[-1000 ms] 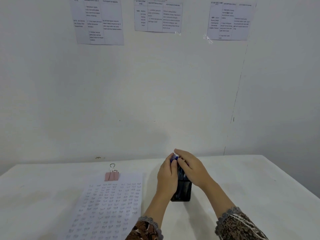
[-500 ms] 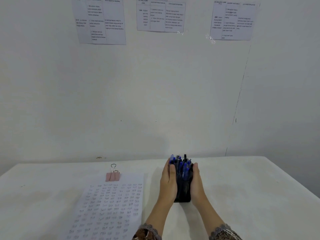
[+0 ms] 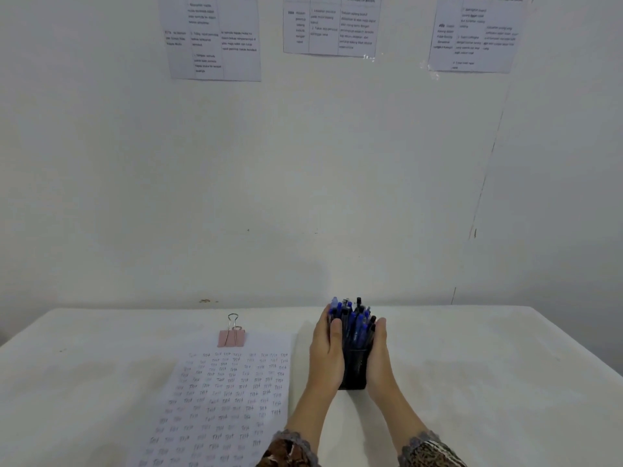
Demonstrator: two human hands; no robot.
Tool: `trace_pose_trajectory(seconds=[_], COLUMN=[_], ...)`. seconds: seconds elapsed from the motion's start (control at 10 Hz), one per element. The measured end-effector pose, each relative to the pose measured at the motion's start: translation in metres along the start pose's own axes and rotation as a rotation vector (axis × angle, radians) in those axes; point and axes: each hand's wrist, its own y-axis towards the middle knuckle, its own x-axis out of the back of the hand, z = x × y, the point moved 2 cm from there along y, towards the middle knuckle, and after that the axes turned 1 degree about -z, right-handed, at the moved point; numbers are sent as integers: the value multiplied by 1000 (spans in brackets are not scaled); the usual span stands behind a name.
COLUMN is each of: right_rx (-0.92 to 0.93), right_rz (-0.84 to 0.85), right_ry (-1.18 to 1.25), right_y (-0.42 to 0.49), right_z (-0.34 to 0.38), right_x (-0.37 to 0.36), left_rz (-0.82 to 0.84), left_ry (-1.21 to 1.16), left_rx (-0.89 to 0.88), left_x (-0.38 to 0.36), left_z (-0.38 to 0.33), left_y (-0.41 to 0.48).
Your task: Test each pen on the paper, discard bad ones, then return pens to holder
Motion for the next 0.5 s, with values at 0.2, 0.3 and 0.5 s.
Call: trace_pose_trajectory(seconds=[0.2,0.3,0.5], right_rx=[-2,-15,-95], right_rz=[-27,-42,-139], right_ry=[-6,29,-14], right_y=[0,-4,-1], right_z=[-4,-3,-12], right_x=[1,1,8], left_rz=[21,54,148], left_ry=[-12,-48,-51], left_rx=[80,143,275], left_x=[3,1,6], left_z=[3,4,9], left_y=[-5,-11,-13])
